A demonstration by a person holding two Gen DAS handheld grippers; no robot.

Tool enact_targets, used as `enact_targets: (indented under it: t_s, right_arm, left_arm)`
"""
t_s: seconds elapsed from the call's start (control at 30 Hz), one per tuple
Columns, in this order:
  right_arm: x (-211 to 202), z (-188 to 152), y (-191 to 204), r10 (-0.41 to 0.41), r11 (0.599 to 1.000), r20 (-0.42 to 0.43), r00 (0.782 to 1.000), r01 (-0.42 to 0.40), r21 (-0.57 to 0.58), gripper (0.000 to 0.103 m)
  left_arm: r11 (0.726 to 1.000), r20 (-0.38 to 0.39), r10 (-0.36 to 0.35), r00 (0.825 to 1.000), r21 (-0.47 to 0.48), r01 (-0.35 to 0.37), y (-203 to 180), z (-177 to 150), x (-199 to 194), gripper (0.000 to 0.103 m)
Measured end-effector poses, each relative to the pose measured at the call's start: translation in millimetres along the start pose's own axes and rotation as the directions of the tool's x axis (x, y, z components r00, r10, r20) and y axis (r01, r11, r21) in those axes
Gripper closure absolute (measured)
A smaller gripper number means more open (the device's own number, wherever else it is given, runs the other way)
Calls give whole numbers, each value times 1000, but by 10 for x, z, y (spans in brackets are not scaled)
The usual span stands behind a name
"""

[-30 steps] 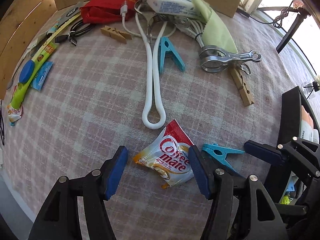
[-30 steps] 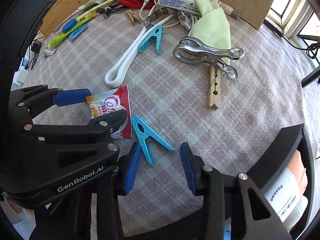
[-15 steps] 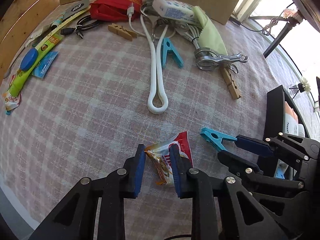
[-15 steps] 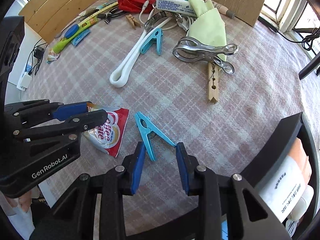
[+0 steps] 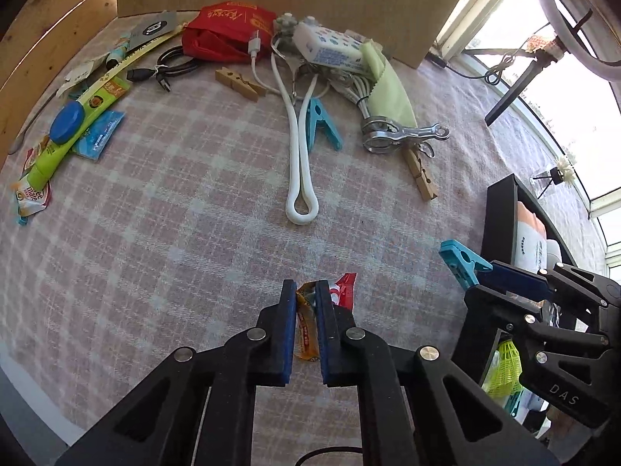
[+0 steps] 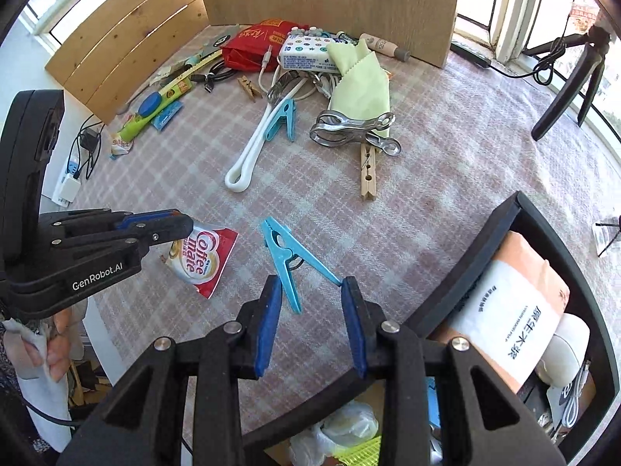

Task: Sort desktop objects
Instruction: 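Carry the clothespin and sachet into the tray while both grippers release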

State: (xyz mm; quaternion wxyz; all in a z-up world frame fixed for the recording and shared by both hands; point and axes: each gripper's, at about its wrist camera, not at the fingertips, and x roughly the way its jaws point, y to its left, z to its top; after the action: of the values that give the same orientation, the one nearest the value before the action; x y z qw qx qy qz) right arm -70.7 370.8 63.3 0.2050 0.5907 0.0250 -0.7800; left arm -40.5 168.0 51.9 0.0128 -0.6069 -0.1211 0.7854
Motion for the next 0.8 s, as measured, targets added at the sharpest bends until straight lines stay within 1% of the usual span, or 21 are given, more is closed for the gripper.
enact_targets:
  t_s: [0.1, 0.13, 0.23, 0.37, 0.47, 0.6, 0.7, 0.8]
  right_arm:
    - [-254, -117, -172, -16, 999, 25, 1000, 15, 41, 72]
    - [-255, -114, -179, -28, 998, 32, 999, 26, 58, 72]
    - [-544, -311, -455, -69, 991, 54, 996, 62, 120, 72]
    - [-830, -603, -786, -134, 970, 69, 989, 117, 215, 72]
    - [-1004, -851, -1027, -174, 946, 70, 982, 147, 290, 72]
    - [-1177, -1174, -1320, -225, 904, 58, 973, 186, 386, 72]
    - [-1287, -1394, -1498, -256, 870, 50, 965, 207, 448, 72]
    - [-1365, -1557, -1610, -278, 841, 44, 960, 221, 494, 71]
  left_arm:
    - [999, 14, -40, 999, 21, 39, -97, 20, -142, 94]
    - [998, 16, -53, 998, 30, 52, -230, 123, -121, 94]
    - [993, 26, -88, 996, 85, 86, -512, 61, -300, 94]
    - [974, 23, -133, 991, 187, 126, -1003, 77, -313, 94]
    - [949, 9, -160, 987, 275, 151, -1392, 39, -284, 94]
    - [907, -17, -191, 981, 379, 183, -1873, -37, -324, 94]
    - [874, -35, -209, 977, 442, 203, -2201, -101, -312, 94]
    - [845, -58, -216, 975, 488, 216, -2442, -170, -302, 94]
